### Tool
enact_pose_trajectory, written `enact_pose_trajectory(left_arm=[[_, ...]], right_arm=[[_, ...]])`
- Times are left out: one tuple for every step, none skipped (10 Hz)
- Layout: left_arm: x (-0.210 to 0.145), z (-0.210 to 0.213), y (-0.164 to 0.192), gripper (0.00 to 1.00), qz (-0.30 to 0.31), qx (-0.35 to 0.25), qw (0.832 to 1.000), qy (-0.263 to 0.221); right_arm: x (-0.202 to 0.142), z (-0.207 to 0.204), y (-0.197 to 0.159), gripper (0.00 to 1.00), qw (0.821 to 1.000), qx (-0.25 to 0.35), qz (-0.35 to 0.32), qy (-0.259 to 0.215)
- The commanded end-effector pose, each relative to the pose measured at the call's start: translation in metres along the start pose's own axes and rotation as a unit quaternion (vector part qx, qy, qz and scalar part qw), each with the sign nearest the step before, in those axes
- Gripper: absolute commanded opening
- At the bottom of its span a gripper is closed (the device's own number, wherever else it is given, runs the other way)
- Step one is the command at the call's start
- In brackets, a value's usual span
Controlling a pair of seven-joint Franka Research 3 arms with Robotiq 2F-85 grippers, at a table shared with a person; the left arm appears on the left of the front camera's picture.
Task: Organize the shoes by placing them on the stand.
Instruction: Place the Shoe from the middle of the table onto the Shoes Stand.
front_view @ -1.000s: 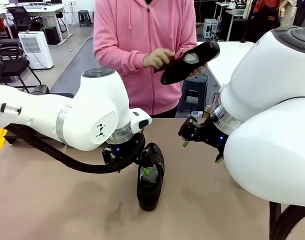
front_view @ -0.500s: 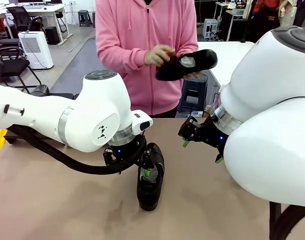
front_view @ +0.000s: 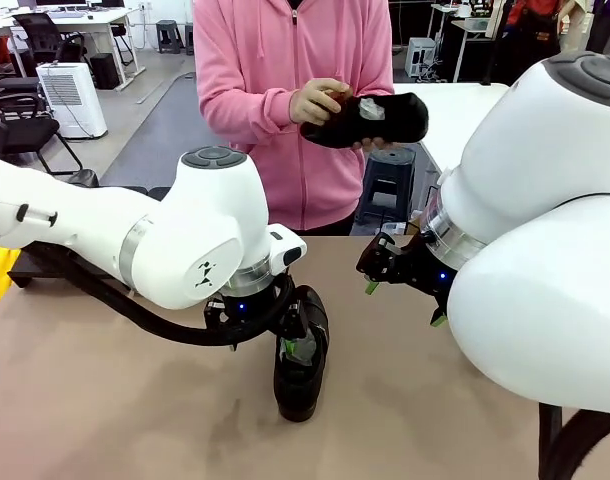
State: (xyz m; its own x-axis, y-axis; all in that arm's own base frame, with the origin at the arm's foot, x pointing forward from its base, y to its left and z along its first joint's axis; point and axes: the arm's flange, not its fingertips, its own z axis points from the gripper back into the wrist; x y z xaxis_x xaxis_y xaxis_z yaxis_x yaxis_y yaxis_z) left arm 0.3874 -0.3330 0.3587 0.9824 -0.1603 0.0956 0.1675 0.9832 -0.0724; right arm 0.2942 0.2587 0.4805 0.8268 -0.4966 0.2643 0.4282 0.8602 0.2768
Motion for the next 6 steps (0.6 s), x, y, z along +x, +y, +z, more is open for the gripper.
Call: enact_pose_trajectory(left_arm=[[0.006, -0.009, -0.011, 0.91, 0.003, 0.021, 1.0, 0.005], [0.006, -0.01, -0.013, 0.78, 0.001, 0.02, 1.0, 0.004], [0.007, -0.011, -0.015, 0.63, -0.002, 0.02, 1.0, 0.006], [0.007, -0.013, -0.016, 0.48, -0.006, 0.019, 1.0, 0.008], [0.007, -0.013, -0.02, 0.33, -0.012, 0.02, 1.0, 0.008], [0.007, -0.013, -0.022, 0.18, -0.015, 0.02, 1.0, 0.007]], right_arm=[[0.004, 0.001, 0.003, 1.0, 1.0, 0.008, 0.008, 0.006], [0.004, 0.001, 0.003, 1.0, 1.0, 0.008, 0.008, 0.006], [0.004, 0.001, 0.003, 1.0, 1.0, 0.008, 0.008, 0.006], [0.004, 0.001, 0.003, 1.0, 1.0, 0.008, 0.008, 0.006], [0.004, 0.001, 0.003, 1.0, 1.0, 0.008, 0.008, 0.006], [0.004, 0.001, 0.003, 1.0, 1.0, 0.008, 0.008, 0.006]])
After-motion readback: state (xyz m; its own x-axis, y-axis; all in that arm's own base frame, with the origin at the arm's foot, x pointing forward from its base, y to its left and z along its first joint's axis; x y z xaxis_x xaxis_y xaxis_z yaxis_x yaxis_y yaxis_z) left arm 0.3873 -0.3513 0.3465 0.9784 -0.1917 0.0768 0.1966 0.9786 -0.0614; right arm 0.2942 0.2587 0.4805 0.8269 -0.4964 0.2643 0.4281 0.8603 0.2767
